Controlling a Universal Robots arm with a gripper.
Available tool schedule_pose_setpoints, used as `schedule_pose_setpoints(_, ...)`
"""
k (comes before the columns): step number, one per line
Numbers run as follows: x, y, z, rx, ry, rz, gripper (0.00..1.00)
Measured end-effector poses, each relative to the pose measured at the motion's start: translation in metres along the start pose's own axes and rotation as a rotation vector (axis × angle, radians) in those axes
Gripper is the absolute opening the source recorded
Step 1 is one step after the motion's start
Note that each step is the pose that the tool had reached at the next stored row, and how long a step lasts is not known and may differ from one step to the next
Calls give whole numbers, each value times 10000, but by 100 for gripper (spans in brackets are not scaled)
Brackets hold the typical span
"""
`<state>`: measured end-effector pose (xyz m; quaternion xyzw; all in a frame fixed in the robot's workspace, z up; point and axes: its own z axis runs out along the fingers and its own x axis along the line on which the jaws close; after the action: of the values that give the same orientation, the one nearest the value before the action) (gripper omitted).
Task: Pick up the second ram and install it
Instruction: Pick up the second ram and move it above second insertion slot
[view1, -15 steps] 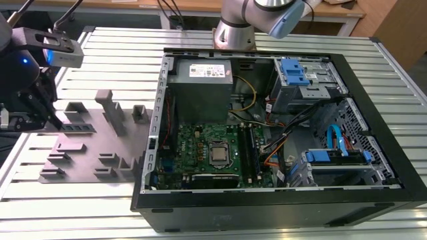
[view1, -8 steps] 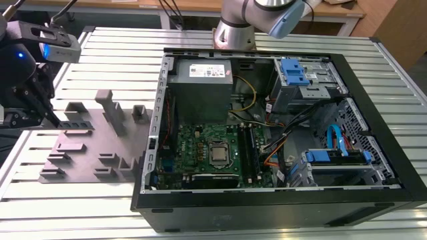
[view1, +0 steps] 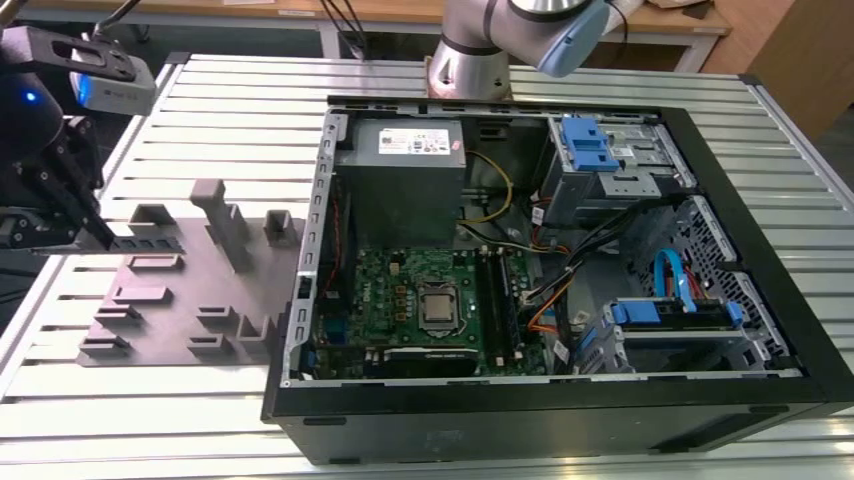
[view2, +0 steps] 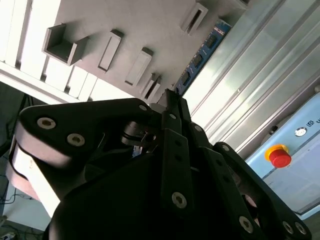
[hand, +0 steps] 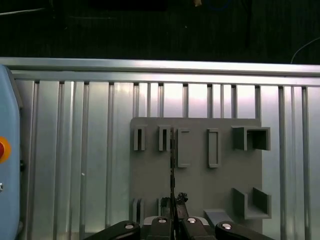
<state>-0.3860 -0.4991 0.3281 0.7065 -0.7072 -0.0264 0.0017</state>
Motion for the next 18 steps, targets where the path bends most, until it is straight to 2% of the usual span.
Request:
schedule_pose_setpoints(10,-5,6,-154,0,0,0,11)
schedule_pose_setpoints(18,-11,13,-327,0,-6,0,11)
